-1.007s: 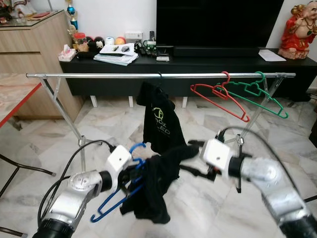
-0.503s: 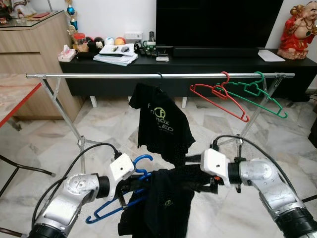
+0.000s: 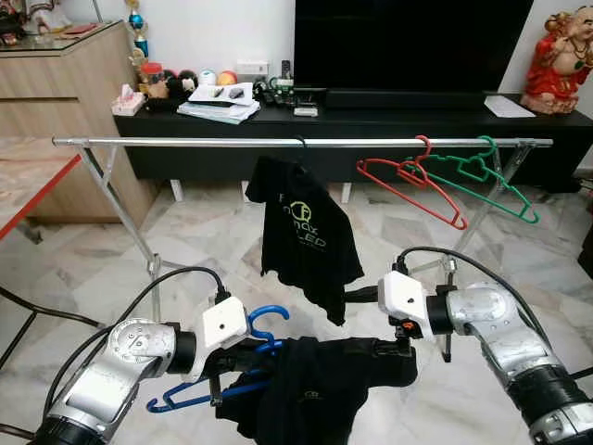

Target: Hang hanger

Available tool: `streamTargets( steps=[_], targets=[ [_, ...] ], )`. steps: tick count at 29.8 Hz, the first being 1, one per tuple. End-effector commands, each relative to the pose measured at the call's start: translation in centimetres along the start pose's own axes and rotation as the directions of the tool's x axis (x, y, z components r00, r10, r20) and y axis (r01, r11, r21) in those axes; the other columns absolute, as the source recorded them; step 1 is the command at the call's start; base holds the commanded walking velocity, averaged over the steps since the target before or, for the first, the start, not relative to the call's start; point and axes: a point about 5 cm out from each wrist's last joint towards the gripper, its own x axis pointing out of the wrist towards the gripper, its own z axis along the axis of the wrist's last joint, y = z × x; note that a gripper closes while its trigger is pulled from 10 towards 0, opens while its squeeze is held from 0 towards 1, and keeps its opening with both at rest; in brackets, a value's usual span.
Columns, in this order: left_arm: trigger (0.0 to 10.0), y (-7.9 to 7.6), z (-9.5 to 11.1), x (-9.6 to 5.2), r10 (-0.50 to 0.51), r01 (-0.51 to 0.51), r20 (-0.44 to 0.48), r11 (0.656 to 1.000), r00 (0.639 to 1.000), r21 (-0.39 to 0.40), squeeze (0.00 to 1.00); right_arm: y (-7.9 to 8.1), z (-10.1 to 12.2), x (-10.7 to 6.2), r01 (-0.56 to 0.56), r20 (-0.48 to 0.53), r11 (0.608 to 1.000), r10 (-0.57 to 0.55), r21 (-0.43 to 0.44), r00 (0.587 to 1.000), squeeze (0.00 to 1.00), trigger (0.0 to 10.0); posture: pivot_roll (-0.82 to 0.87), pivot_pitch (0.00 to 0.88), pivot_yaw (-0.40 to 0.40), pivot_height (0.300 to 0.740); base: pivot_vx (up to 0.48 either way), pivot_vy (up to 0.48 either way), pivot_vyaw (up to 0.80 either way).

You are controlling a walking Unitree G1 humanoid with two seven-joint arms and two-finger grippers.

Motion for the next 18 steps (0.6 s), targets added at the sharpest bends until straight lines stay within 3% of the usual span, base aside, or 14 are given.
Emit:
streamTargets(
  steps=[1, 5, 18],
  targets=[
    [10.0, 0.2, 0.9, -0.1, -0.018, 0.017, 0.017, 0.999, 1.000, 0.034, 0.00, -0.4, 0.4, 0.2, -0.021, 0.023, 1.000, 0.020, 0.004, 1.000, 0.00, 10.0, 0.04, 0.000, -0.020, 0.740, 0.000, 0.000, 0.00],
    [10.0, 0.4, 1.0, -0.1, -0.037, 0.036, 0.003, 0.998, 0.999, 0.052, 0.00, -0.3, 0.8, 0.9, -0.074, 0.075, 0.997, 0.072, 0.025, 0.995, 0.00, 10.0, 0.04, 0.000, -0.021, 0.740, 0.000, 0.000, 0.00],
    [10.0, 1.0, 2.1, 0.2, -0.055, 0.054, 0.008, 0.995, 0.998, 0.078, 0.00, 0.0, 0.6, 2.6, -0.202, 0.063, 0.979, 0.200, 0.039, 0.978, 0.00, 10.0, 0.05, 0.011, -0.025, 0.740, 0.000, 0.000, 0.00]
  ],
)
